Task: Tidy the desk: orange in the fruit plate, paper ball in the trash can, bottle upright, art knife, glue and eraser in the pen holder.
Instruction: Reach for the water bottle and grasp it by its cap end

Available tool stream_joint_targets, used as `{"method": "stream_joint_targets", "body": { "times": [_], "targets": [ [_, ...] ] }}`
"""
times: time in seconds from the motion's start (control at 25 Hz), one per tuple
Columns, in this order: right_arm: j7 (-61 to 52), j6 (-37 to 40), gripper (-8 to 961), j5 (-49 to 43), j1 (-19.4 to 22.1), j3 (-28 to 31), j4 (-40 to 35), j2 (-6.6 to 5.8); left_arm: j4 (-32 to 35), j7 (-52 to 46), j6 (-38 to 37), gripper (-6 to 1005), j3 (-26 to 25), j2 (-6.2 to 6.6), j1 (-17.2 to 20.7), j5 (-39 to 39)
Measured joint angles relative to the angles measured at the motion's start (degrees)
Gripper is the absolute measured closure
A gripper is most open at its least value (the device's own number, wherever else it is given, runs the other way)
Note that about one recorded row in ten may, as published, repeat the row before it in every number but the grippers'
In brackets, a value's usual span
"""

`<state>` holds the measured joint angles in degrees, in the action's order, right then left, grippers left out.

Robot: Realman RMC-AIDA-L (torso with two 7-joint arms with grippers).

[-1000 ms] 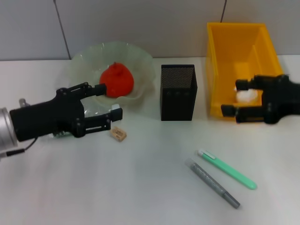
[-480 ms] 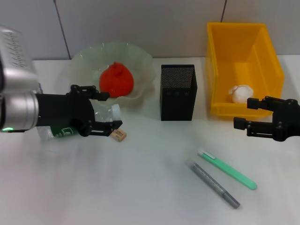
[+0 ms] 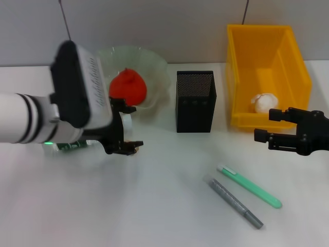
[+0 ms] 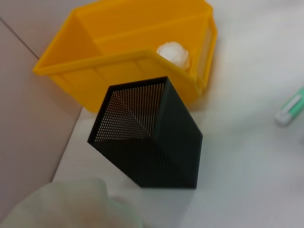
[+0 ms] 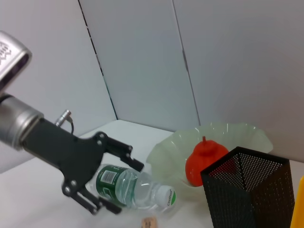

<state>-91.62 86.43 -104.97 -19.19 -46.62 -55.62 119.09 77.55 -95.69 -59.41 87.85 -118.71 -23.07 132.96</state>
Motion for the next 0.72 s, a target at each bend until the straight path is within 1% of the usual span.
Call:
{"method": "stream_joint_targets", "body": {
  "times": [0.04,0.16,0.28,0.48,0.64,0.72],
  "targets": [
    [0.0,0.0,115,0.0,-0.2,0.2,0.4,0.00,0.0,-1.1,1.1,217,1.5,-0.02,-0.3,1.5],
    [0.0,0.0,115,0.0,-0.5,0.4,1.4,0.00,-0.8,-4.7,4.1,218,4.1,-0.07,-1.3,6.3],
    [0.1,0.0,115,0.0,-0.7,0.4,1.9,0.00,-1.4,-9.0,6.0,218,5.5,-0.11,-2.2,11.1],
    [0.4,-0.1,115,0.0,-0.7,0.8,2.2,0.00,-1.2,-13.7,5.6,217,6.0,-0.11,-2.7,15.4],
    [0.5,-0.1,115,0.0,-0.7,1.2,2.4,0.00,-0.6,-17.5,5.2,218,8.3,-0.12,-2.7,20.2],
    [0.5,-0.1,115,0.0,-0.7,1.2,2.5,0.00,-0.2,-18.8,5.1,218,8.6,-0.11,-2.7,21.3]
  ]
}}
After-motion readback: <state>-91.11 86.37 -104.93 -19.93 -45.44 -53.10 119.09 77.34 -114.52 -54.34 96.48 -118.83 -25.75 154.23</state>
